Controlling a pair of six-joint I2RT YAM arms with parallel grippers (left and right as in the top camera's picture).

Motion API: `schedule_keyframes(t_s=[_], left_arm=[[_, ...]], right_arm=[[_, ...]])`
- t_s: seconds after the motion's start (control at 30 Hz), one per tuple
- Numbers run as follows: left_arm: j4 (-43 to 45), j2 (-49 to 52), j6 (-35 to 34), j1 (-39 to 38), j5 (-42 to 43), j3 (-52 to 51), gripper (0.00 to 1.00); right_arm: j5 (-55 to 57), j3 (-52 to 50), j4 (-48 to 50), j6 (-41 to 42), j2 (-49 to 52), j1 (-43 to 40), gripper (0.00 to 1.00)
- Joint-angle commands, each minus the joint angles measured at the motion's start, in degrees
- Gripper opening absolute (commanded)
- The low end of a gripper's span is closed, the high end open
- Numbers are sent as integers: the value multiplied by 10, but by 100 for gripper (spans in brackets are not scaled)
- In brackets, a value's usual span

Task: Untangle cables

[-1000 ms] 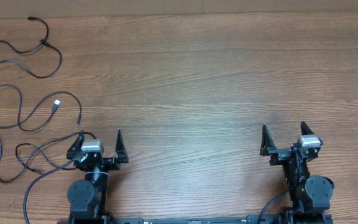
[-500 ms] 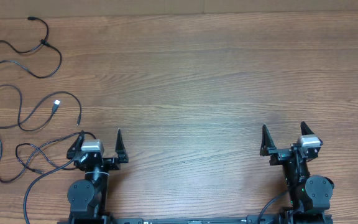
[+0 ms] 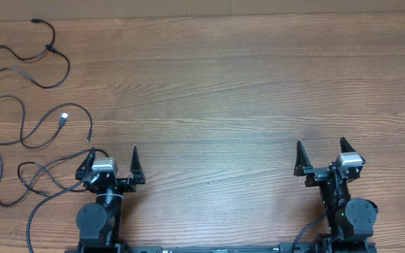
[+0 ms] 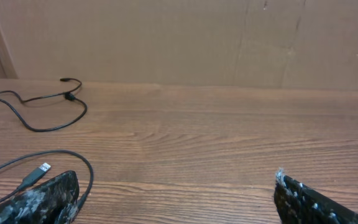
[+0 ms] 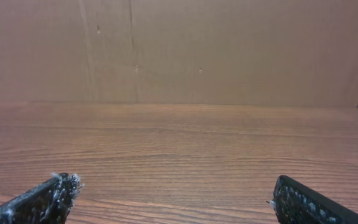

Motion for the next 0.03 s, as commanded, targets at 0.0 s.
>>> schedule_keyframes(t_s=[0.0], left_arm=[[2,-6,13,-4,4,-3,100]], right_arm=[[5,-6,3,-2,-5,2,100]])
